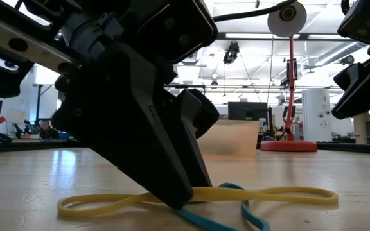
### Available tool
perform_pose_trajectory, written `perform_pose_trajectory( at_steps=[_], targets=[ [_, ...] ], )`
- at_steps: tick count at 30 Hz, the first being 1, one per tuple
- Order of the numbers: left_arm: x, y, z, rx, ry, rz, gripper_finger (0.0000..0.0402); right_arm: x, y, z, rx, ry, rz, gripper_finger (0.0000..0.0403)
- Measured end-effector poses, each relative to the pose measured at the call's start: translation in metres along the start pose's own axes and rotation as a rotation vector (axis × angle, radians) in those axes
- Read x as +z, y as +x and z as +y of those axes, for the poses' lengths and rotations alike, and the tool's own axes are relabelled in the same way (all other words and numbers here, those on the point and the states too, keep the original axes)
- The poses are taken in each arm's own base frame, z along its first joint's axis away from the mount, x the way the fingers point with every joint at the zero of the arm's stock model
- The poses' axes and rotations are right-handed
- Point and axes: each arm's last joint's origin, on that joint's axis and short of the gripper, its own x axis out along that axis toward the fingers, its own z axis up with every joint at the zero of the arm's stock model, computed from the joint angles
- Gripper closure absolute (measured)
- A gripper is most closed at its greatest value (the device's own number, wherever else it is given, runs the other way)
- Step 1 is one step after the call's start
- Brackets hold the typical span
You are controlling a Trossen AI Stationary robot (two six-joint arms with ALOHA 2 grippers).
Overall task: Pick and place rubber bands into bin
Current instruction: Put the yellow rubber band into the orange bin
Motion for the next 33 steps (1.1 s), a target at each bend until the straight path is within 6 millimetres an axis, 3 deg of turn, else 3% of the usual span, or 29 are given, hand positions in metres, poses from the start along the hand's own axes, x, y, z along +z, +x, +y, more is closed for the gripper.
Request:
perform_pose_trajectory(
  at_steps=[6, 20, 25, 33],
  targets=[
    [0.003, 0.001, 0.0, -0.007, 0.005, -0.039, 0.0346, 0.0, 0.0, 0.0, 0.0, 0.0, 0.0, 0.0346],
    [0.003, 0.0, 0.0, -0.014, 0.01, -0.049, 0.0353, 0.0, 0.0, 0.0, 0.0, 0.0, 0.0, 0.0346],
    [0.006, -0.003, 0.004, -0.013, 0.009, -0.054, 0.0393, 0.0, 0.0, 0.0, 0.0, 0.0, 0.0, 0.0346],
    [0.014, -0.014, 0.012, 0.03, 0.051, -0.083, 0.0399, 0.0, 0.0, 0.0, 0.0, -0.001, 0.001, 0.0346]
  ],
)
